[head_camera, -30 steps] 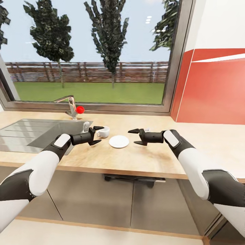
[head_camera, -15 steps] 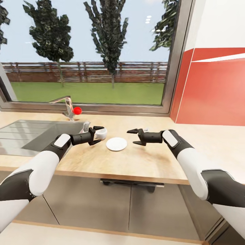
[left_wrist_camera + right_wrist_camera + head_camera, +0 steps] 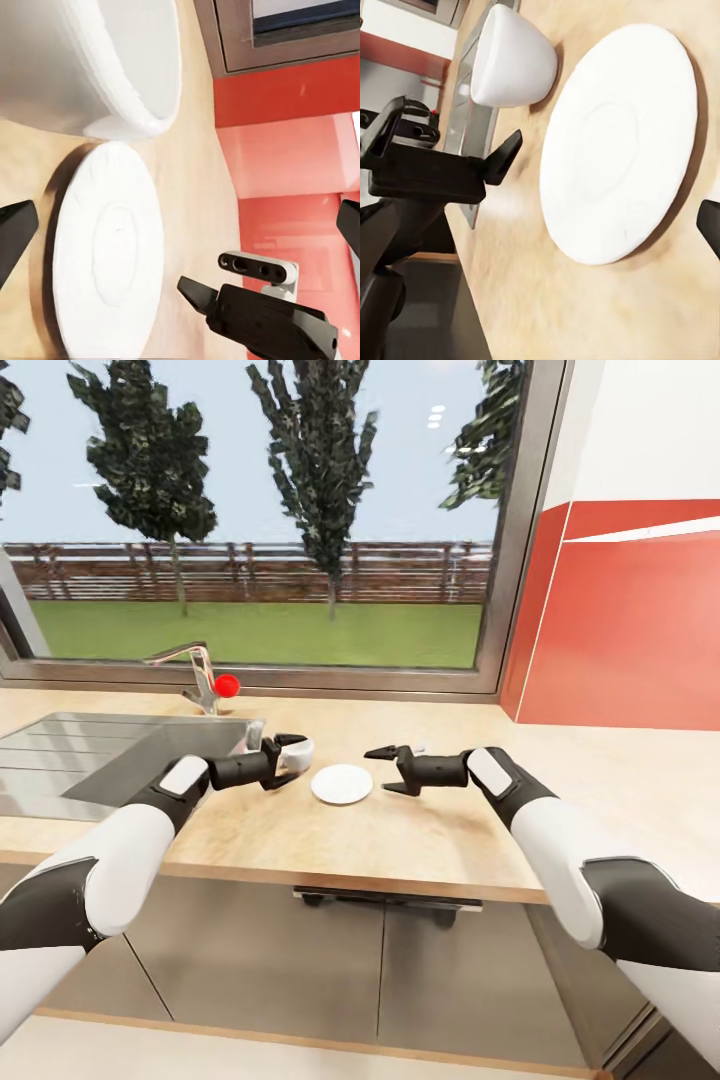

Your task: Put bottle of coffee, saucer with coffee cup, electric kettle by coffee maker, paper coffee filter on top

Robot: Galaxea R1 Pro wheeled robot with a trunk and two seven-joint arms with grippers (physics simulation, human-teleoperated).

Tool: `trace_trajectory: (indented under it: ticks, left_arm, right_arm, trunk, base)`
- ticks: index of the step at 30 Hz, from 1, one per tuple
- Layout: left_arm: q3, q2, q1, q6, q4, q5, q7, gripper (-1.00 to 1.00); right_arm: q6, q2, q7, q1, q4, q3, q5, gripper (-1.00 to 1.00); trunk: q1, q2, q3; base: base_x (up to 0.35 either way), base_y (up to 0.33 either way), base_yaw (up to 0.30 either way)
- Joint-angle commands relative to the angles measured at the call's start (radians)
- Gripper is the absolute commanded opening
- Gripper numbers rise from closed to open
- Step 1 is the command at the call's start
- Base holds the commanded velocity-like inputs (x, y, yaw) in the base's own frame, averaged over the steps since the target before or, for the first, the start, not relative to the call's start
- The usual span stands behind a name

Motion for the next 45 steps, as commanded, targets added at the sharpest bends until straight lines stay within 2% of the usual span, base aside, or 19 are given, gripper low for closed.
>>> trace_trajectory:
  ticks: [1,5,15,26,30,34,39,45]
  left_arm:
    - [0.007,0.000,-0.001,0.005,0.007,-0.008,-0.005,1.00]
    - [0.007,0.000,-0.001,0.004,0.019,-0.008,-0.005,1.00]
    - [0.007,-0.001,-0.001,0.004,0.024,-0.008,-0.005,1.00]
    - [0.007,-0.001,-0.001,0.004,0.024,-0.008,-0.005,1.00]
    - [0.006,-0.005,-0.001,0.004,0.024,-0.008,-0.005,1.00]
    - [0.006,-0.021,-0.001,0.003,0.024,-0.008,-0.004,1.00]
    - [0.006,-0.053,-0.001,-0.038,0.023,-0.008,0.003,1.00]
    - [0.006,-0.068,-0.001,-0.065,0.023,-0.008,0.008,1.00]
  right_arm:
    - [-0.008,0.002,0.009,-0.001,0.004,0.006,0.005,1.00]
    - [-0.047,0.011,0.009,-0.001,0.014,0.006,0.004,1.00]
    - [-0.062,0.028,0.009,-0.001,0.025,0.007,0.003,1.00]
    - [-0.065,0.030,0.008,-0.001,0.025,0.009,0.005,1.00]
    - [-0.099,0.031,0.007,-0.001,0.025,0.011,0.007,1.00]
    - [-0.113,0.031,0.006,-0.001,0.025,0.011,0.008,1.00]
    - [-0.119,0.031,-0.008,-0.001,0.025,0.012,0.007,1.00]
    - [-0.121,0.031,-0.039,-0.001,0.025,0.010,0.004,1.00]
  trunk:
    - [0.000,-0.001,-0.001]
    - [0.000,-0.001,-0.001]
    - [0.000,-0.001,-0.001]
    - [0.000,-0.001,-0.001]
    - [0.000,-0.001,-0.001]
    - [0.000,-0.001,-0.001]
    - [0.000,-0.001,-0.001]
    - [0.000,-0.001,-0.001]
  base:
    - [0.000,0.000,0.000]
    - [0.000,0.000,0.000]
    - [0.000,0.000,0.000]
    - [0.000,0.000,0.000]
    - [0.000,0.000,0.000]
    - [0.000,0.000,0.000]
    - [0.000,0.000,0.000]
    - [0.000,0.000,0.000]
